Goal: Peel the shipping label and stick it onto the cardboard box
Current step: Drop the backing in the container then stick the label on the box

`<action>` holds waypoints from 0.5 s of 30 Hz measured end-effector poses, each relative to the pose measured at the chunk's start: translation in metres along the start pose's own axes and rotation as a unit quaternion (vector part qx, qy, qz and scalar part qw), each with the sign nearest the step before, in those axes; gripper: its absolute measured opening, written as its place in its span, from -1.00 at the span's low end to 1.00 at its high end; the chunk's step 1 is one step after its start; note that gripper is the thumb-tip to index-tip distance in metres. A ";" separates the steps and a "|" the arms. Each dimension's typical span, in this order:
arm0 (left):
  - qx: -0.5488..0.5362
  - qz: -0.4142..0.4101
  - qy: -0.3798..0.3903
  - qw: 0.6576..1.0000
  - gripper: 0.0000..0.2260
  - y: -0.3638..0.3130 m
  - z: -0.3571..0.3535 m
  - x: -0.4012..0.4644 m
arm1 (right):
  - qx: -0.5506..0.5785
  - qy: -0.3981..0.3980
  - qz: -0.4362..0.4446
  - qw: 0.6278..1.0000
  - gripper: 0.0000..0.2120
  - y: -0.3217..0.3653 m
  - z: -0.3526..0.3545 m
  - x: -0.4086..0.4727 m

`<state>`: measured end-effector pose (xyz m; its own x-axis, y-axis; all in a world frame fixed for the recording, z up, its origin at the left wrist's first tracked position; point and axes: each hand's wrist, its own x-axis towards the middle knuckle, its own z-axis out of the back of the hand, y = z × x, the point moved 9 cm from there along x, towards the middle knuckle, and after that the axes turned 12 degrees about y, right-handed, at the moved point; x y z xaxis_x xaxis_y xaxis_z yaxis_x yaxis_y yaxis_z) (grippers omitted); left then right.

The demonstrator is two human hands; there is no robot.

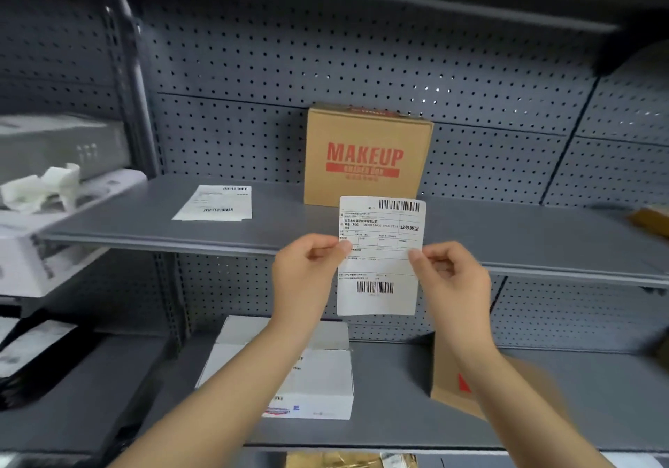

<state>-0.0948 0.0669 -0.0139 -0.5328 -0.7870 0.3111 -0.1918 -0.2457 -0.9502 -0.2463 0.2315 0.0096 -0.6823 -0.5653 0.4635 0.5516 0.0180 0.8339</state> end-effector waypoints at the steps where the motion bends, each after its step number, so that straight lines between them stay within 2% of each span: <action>1: 0.002 -0.002 0.004 1.000 -0.92 -0.003 0.001 0.004 | 0.001 -0.003 0.002 1.000 -0.91 0.003 -0.001 0.003; 15: 0.065 -0.023 0.053 0.996 -0.96 -0.038 -0.003 0.060 | -0.004 -0.025 0.021 0.999 -0.90 0.017 -0.001 0.051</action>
<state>-0.1220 0.0304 0.0407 -0.6116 -0.7107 0.3476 -0.1138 -0.3558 -0.9276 -0.2715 0.2023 0.0471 -0.6812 -0.5227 0.5125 0.5838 0.0345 0.8112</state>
